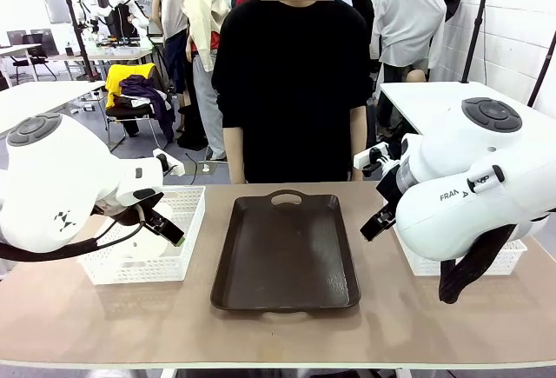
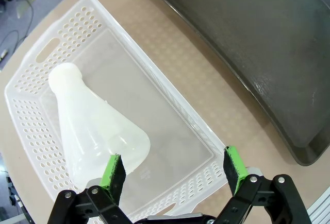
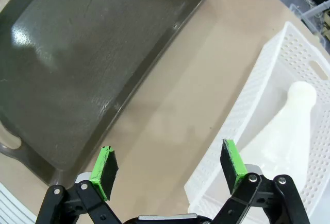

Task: Prepare the laboratory tools.
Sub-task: Pick up the Big flask that the person points to.

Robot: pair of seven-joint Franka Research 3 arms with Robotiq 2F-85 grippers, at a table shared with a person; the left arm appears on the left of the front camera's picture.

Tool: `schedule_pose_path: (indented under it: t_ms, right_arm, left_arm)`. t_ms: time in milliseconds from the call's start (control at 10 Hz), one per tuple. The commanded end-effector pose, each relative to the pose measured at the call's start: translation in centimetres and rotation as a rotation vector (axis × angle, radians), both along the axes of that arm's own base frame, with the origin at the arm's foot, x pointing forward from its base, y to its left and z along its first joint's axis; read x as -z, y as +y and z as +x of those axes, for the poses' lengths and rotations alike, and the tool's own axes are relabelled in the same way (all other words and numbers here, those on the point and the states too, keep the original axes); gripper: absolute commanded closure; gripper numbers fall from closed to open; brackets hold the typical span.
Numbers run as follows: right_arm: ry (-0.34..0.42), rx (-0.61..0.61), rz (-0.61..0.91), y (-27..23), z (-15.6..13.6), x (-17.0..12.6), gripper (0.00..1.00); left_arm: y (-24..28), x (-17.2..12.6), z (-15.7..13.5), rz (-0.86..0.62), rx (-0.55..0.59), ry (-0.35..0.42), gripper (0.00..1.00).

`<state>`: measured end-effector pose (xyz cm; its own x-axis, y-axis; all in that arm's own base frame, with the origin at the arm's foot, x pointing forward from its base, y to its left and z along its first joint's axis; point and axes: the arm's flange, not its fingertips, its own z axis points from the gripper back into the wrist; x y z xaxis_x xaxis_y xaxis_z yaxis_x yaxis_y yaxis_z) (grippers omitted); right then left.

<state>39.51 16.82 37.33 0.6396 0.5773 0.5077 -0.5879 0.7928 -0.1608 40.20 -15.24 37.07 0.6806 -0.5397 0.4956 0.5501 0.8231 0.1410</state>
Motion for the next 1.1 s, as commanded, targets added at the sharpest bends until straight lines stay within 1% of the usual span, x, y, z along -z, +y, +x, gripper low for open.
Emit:
schedule_pose_path:
  t_ms: [0,100,200,300,400,500,700,800,900,1000]
  right_arm:
    - [0.011,-0.010,0.029,0.1,0.0,-1.2,0.00]
    - [0.024,-0.008,0.034,-0.3,0.0,-2.8,0.00]
    - [0.050,-0.016,0.086,-1.0,0.1,-4.5,0.00]
    - [0.078,-0.020,0.147,-2.0,0.3,-6.1,0.00]
    - [0.103,-0.030,0.218,-3.2,0.5,-7.7,0.00]
    - [0.157,-0.038,0.319,-5.1,1.0,-9.3,0.00]
    - [0.266,-0.030,0.488,-8.9,2.2,-10.7,0.00]
    - [0.340,-0.063,0.562,-10.6,3.2,-10.4,0.00]
    - [0.422,-0.088,0.683,-12.6,3.9,-9.8,0.00]
    - [0.466,-0.075,0.762,-14.3,4.4,-9.0,0.00]
  left_arm:
    - [0.1,-2.0,-0.5,-0.024,-0.017,-0.043,0.00]
    - [0.7,-4.5,-1.0,-0.042,-0.026,-0.101,0.00]
    - [1.5,-6.3,-1.3,-0.090,-0.034,-0.119,0.00]
    - [2.4,-7.6,-1.6,-0.168,-0.029,-0.118,0.00]
    - [3.2,-8.6,-1.8,-0.281,0.014,-0.092,0.00]
    - [4.7,-9.4,-1.6,-0.447,0.053,-0.047,0.00]
    - [8.1,-10.2,-1.0,-0.732,0.037,0.023,0.00]
    - [9.4,-10.4,-0.8,-0.847,0.001,0.077,0.00]
    - [10.4,-9.9,-0.7,-0.909,-0.027,0.124,0.00]
    - [11.5,-9.5,-0.7,-0.975,-0.005,0.144,0.00]
